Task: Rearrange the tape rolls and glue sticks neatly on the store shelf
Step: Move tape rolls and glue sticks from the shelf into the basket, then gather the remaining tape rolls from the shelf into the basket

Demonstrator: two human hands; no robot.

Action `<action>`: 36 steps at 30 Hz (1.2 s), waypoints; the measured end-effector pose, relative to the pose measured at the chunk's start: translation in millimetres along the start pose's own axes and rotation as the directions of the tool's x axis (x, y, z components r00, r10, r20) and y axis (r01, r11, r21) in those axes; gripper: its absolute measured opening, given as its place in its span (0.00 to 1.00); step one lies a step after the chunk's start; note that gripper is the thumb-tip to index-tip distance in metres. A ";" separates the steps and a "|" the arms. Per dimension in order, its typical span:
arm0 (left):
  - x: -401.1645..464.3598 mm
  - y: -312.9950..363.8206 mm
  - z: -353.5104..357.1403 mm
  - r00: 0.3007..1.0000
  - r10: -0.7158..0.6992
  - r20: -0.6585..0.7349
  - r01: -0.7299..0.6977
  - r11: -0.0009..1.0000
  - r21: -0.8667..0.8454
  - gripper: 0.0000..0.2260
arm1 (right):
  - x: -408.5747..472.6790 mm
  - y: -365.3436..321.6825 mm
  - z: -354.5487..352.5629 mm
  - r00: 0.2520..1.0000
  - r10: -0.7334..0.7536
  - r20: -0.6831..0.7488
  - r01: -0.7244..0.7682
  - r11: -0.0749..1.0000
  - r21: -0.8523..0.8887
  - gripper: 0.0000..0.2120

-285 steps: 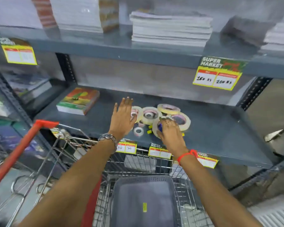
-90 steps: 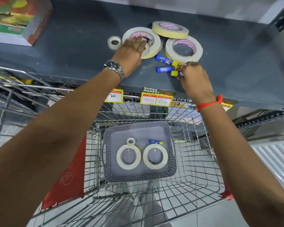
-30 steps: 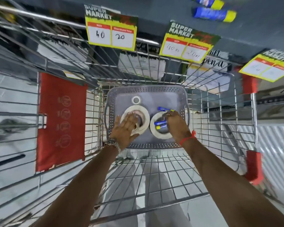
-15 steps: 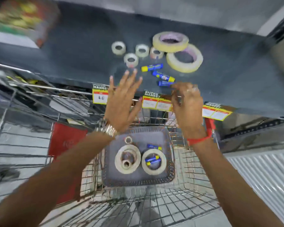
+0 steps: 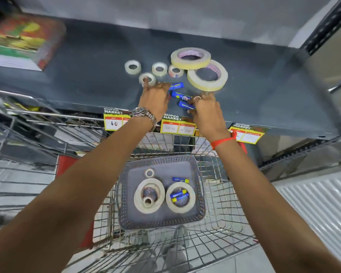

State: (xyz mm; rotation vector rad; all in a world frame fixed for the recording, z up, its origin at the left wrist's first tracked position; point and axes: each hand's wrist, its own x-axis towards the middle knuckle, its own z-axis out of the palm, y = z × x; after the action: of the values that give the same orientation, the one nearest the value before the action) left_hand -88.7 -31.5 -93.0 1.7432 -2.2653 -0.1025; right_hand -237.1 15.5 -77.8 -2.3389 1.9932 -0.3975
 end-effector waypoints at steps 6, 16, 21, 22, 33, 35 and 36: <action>7.6 -2.6 -5.9 1.000 -0.029 -0.006 0.030 0.999 0.039 0.13 | 18.4 -4.8 -1.9 0.997 0.030 -0.073 -0.027 0.999 0.043 0.12; -8.8 -10.3 -9.2 0.990 -0.143 -0.015 0.141 0.985 -0.100 0.13 | 28.2 -7.8 8.6 1.000 -0.015 -0.016 0.015 1.000 0.006 0.12; -33.2 -18.5 -6.9 0.975 -0.192 -0.116 0.164 0.962 -0.217 0.13 | 19.3 -7.9 11.3 0.998 -0.019 -0.056 0.020 0.999 0.027 0.14; -42.5 -19.6 -6.9 0.964 -0.186 -0.191 0.127 0.950 -0.284 0.13 | 12.4 -9.4 11.5 0.995 -0.011 -0.101 0.019 0.996 0.085 0.14; -225.8 -59.7 128.3 0.955 -0.250 0.163 0.290 0.905 -0.312 0.20 | -145.1 4.4 151.6 0.963 -0.016 0.270 -0.057 0.964 0.260 0.15; -242.8 -62.8 156.4 0.907 -0.272 0.320 0.365 0.888 -0.279 0.20 | -150.0 11.1 176.1 0.888 0.034 0.458 -0.146 0.966 0.211 0.15; -248.2 -62.8 170.5 0.899 -0.286 0.331 0.374 0.895 -0.243 0.19 | -150.8 13.7 187.3 0.867 0.040 0.497 -0.161 0.966 0.204 0.16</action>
State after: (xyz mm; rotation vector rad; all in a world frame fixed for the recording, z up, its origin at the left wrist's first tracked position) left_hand -17.0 169.6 -314.5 2.0278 -1.9613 -0.7797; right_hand -230.0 135.5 -286.5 -1.9291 1.7028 -0.0221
